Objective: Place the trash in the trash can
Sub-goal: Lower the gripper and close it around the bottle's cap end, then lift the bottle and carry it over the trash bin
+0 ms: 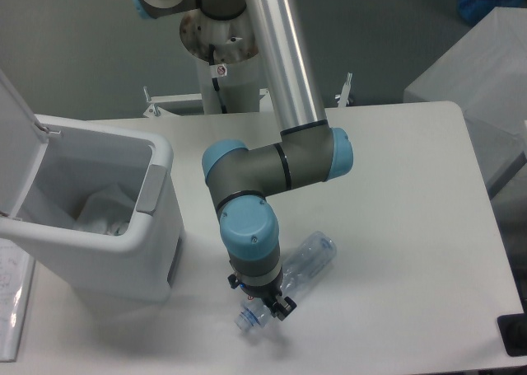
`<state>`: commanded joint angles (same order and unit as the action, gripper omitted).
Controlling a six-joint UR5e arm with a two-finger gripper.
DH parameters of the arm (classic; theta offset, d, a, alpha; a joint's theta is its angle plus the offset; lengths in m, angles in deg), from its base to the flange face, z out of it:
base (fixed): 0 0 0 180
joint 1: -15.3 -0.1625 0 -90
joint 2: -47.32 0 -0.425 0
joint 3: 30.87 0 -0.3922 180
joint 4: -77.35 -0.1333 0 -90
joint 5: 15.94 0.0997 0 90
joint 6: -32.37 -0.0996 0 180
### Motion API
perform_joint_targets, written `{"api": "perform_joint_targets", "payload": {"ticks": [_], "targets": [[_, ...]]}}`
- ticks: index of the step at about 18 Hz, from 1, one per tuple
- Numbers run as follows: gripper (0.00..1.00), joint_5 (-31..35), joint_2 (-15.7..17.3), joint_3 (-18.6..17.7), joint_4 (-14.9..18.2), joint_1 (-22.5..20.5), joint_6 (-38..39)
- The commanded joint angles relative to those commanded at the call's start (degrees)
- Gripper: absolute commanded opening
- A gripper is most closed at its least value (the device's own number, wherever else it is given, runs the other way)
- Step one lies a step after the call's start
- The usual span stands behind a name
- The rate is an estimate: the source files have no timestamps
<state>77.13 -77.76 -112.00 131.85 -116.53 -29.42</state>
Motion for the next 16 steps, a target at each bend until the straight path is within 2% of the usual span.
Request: {"api": "perform_joint_targets", "payload": {"ticks": [2, 7, 9, 16], "targets": [[0.59, -1.4, 1.1, 0.9, 0.0, -0.4, 1.3], [0.59, -10.0, 2.0, 2.9, 0.0, -2.2, 6.2], [0.59, -13.2, 3.4, 3.9, 0.0, -2.8, 7.8], [0.6, -35.2, 8.5, 4.7, -0.1, -8.8, 13.6]]}}
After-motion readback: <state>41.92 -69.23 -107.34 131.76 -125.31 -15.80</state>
